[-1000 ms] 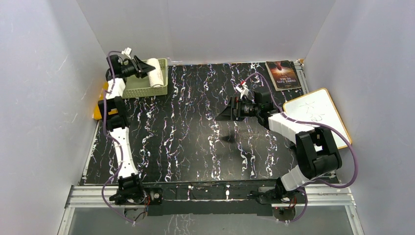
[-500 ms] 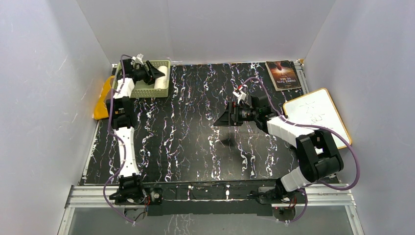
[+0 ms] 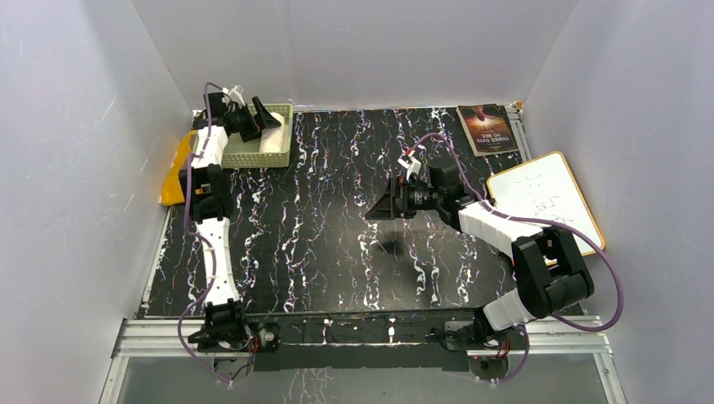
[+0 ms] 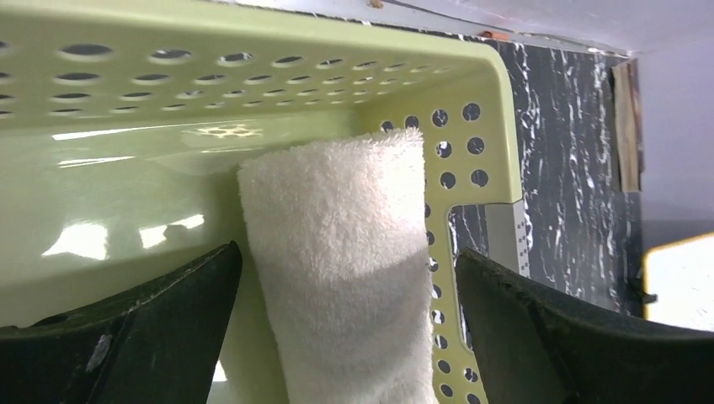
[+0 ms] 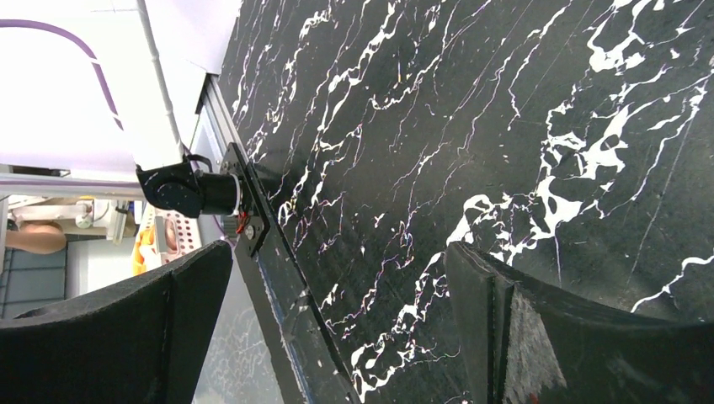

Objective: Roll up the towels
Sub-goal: Place the towel in the bin, then pick up the towel at the corner of the board.

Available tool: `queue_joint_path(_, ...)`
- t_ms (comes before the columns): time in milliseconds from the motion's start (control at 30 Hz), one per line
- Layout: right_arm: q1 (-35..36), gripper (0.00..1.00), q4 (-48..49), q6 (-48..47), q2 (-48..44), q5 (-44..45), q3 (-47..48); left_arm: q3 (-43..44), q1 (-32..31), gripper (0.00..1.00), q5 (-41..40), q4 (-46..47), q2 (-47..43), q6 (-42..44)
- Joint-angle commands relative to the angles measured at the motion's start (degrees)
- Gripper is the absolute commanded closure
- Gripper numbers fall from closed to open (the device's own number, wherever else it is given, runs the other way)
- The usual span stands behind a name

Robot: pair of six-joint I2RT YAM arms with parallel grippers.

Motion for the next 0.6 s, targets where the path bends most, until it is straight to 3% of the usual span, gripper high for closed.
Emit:
queue_joint_path(0,0.9,0.02,0.4,-1.4,-1.2,0.6,1.7,0.4,0.7,0.02,-6.9,-5.2,-10.0,4.8)
queue_joint_path(167,1.9,0.02,0.3,-1.5,-0.8,0.7,2.4,0.8,0.9,0.02,-13.4,-8.8,-14.5,8.6)
queue_joint_path(367,2.8,0.02,-0.7,-2.6,-0.3,0.8,3.1,2.6,1.8,0.02,-15.4,-10.1,-21.8,8.9)
queue_joint_path(467,3.2,0.02,-1.5,-3.5,-0.6,1.4,3.3,0.0,3.1,0.02,-25.6,-14.4,-28.0,9.3)
queue_joint_path(567,3.7,0.02,-1.1,-4.3,-1.0,2.0,2.9,-10.6,4.9,0.02,-43.5,-19.1,-37.1,9.1)
